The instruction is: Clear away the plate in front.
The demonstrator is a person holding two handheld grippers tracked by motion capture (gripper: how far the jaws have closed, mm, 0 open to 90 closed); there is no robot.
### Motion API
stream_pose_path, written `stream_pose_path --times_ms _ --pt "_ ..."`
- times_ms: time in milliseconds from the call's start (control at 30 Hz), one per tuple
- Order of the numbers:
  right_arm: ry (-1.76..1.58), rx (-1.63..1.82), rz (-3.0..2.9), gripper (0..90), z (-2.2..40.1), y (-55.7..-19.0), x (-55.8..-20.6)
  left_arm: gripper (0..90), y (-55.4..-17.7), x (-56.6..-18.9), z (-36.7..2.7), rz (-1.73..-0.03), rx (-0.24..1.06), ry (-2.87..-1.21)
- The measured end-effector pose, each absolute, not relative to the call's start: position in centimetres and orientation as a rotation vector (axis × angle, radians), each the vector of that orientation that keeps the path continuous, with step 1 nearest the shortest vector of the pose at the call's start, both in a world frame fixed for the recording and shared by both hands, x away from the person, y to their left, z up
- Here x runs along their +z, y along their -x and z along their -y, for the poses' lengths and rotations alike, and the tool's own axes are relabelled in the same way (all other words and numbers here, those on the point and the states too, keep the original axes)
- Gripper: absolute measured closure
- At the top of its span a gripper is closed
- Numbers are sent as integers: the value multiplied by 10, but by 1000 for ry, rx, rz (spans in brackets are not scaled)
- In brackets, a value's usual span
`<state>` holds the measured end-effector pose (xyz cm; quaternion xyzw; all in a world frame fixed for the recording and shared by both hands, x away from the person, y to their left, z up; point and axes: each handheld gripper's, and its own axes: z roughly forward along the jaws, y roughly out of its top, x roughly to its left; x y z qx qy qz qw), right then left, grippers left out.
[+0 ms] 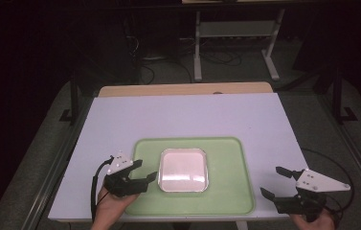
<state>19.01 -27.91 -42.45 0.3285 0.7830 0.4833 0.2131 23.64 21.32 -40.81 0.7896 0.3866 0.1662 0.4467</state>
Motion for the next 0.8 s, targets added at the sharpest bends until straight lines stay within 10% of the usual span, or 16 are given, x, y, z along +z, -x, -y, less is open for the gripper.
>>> stream_pose_path --times_ms 800 --pt "-913 1331 -2199 138 275 -192 -428 282 -213 -424 -249 -925 487 -1984"
